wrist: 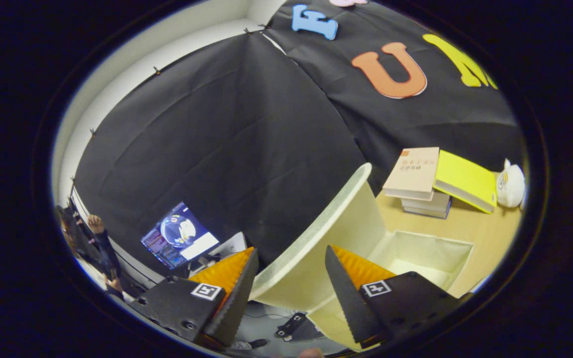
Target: Open the storage box then place both shoes into the box .Put the left shoe in first, then the right shoe, with the right side of both shoes facing outward in a uniform manner.
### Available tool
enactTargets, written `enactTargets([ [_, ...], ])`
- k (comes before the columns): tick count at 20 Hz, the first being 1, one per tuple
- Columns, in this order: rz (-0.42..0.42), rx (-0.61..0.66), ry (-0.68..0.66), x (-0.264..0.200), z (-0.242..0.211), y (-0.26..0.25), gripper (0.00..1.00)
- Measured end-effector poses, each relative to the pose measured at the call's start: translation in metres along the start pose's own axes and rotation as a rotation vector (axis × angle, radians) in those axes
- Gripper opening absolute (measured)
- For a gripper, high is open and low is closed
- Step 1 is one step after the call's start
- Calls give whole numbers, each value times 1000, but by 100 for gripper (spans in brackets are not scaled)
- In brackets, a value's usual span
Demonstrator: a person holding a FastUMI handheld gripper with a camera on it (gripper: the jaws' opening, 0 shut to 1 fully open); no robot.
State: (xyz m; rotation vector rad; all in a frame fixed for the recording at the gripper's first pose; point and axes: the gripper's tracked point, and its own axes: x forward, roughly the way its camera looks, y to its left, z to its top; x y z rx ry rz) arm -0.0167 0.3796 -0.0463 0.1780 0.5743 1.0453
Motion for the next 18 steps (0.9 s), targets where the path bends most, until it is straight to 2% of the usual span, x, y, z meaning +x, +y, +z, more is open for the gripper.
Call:
enactTargets([
  [2,-22,-16,-20,-6,4,1,97],
  [5,-78,-37,-52,-17,4,-13,100],
  [11,-264,-115,-113,-68,-5,-61,100],
  [18,-517,-131,-110,-168,-43,-134,100],
])
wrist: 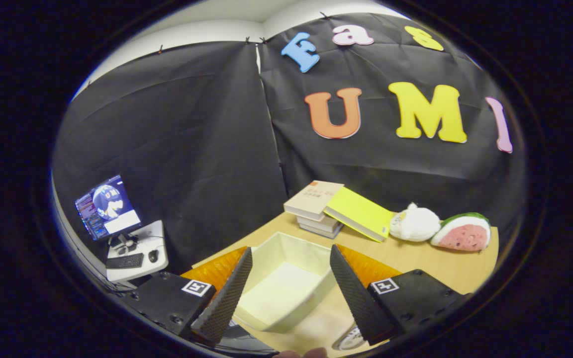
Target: Open the storage box then place both shoes into the box .Put the left shoe in first, then the right shoe, with the right side of both shoes facing outward in a uniform manner.
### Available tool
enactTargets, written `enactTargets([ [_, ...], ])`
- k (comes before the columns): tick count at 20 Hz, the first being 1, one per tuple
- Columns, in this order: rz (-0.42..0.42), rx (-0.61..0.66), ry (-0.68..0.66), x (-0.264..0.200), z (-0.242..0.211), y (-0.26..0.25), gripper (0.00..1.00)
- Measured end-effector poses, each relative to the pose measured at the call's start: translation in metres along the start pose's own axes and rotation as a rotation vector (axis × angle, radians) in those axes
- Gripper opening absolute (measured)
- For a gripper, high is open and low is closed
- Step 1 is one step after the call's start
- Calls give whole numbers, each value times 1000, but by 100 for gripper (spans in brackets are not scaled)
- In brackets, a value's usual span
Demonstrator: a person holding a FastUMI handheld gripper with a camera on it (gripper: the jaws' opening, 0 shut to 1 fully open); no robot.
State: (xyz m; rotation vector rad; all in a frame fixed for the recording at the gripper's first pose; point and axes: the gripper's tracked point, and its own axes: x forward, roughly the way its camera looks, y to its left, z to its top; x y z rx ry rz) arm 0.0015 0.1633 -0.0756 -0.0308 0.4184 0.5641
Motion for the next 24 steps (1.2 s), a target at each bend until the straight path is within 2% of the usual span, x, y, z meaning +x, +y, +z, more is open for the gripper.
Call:
enactTargets([
  [6,-201,76,62,-50,-61,-90,100],
  [10,-304,120,209,-66,-134,-134,100],
  [17,-303,216,425,-43,-217,-145,100],
  [24,-283,323,617,1,-262,-152,100],
])
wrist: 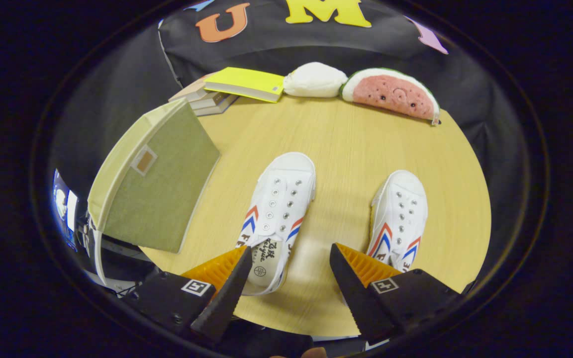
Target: Open the storage box then place both shoes into the box .Put the left shoe in first, then the right shoe, with the right side of both shoes facing outward in a uniform manner.
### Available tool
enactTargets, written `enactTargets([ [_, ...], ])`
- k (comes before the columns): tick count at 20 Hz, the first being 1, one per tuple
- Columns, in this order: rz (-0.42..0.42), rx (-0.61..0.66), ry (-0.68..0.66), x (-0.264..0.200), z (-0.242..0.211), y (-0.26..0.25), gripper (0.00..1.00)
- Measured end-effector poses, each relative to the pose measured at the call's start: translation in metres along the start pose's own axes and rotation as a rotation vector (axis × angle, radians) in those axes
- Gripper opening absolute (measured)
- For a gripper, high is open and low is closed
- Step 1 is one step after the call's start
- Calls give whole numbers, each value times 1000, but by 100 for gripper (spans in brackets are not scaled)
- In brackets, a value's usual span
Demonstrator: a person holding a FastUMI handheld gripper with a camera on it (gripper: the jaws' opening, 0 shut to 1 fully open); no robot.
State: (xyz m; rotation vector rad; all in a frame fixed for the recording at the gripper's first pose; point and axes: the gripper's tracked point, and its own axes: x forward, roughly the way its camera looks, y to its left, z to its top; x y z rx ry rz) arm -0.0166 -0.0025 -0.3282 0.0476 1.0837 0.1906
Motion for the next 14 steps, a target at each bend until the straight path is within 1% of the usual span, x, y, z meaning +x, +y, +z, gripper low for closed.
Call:
enactTargets([
  [2,15,33,50,12,-3,0,99],
  [6,37,75,97,25,-2,3,81],
  [7,41,84,106,29,-2,4,73],
  [10,57,114,135,34,-2,8,53],
  [11,62,125,143,36,-4,9,43],
  [13,68,145,156,39,-3,13,27],
  [14,67,143,162,37,-4,12,22],
])
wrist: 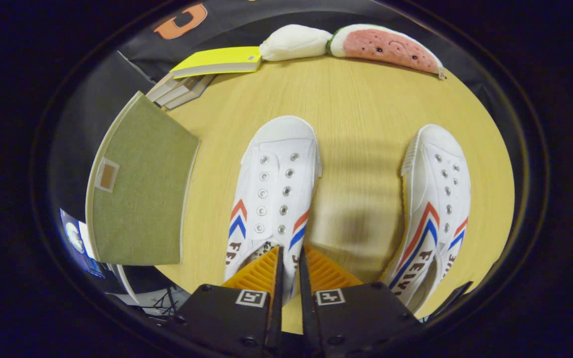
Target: Open the storage box then place both shoes into the box .Put the left shoe in first, then the right shoe, with the right side of both shoes facing outward in a uniform manner.
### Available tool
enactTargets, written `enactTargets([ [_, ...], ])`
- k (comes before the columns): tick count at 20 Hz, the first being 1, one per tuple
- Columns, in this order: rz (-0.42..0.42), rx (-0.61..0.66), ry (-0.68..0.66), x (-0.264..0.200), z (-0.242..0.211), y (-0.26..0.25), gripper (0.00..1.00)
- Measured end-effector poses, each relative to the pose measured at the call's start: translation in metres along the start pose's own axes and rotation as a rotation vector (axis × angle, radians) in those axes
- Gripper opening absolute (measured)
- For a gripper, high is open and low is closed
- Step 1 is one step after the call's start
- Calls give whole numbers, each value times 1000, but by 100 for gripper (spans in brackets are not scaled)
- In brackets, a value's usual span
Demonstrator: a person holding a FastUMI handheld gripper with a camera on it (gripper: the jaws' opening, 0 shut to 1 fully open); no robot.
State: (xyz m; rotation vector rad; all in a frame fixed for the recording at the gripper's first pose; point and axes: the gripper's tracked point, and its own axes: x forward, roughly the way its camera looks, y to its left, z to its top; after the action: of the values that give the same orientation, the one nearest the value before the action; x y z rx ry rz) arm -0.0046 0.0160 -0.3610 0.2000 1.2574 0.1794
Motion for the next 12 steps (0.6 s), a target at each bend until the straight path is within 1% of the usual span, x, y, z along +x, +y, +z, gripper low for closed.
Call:
enactTargets([
  [1,-4,-5,5,1,1,0,16],
  [3,19,11,13,-1,1,1,6],
  [5,55,60,10,-4,1,4,6],
  [8,97,90,-13,-13,4,12,6],
  [12,188,165,-22,-30,5,36,5],
])
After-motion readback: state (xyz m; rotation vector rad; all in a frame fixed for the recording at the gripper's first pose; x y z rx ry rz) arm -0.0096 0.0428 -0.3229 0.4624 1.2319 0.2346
